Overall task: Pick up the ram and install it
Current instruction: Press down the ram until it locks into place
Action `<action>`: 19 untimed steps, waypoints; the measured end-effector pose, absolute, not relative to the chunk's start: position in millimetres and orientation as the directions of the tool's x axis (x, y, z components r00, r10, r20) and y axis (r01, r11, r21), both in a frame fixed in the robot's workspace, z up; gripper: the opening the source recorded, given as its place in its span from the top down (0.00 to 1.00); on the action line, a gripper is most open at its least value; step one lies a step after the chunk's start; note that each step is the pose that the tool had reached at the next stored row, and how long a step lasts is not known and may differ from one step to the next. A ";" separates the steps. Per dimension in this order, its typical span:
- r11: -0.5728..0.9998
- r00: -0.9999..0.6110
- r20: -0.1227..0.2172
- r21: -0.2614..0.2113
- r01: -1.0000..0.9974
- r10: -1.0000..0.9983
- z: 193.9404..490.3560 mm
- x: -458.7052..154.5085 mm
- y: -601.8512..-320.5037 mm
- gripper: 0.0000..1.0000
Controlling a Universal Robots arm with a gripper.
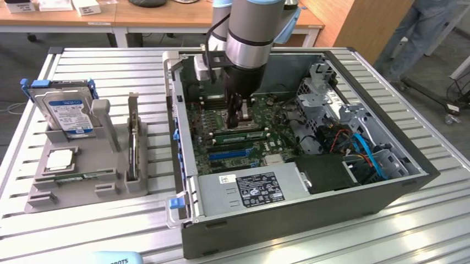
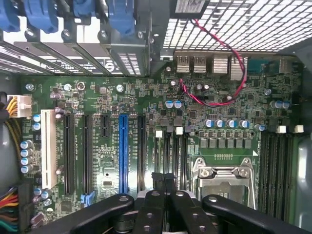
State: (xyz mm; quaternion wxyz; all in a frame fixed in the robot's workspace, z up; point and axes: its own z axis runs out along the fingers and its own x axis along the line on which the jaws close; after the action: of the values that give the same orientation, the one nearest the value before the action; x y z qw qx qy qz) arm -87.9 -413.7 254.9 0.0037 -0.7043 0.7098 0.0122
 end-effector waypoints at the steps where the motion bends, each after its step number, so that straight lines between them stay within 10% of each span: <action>1: 0.008 -0.008 -0.023 0.012 -1.000 -1.000 256.2 -87.9 -413.7 0.90; 19: 0.008 -0.008 -0.023 0.012 -1.000 -1.000 266.4 -83.8 -413.7 0.90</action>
State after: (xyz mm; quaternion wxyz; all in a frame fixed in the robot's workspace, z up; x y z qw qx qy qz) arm -83.8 -413.7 266.4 0.0037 -0.7043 0.7097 0.0122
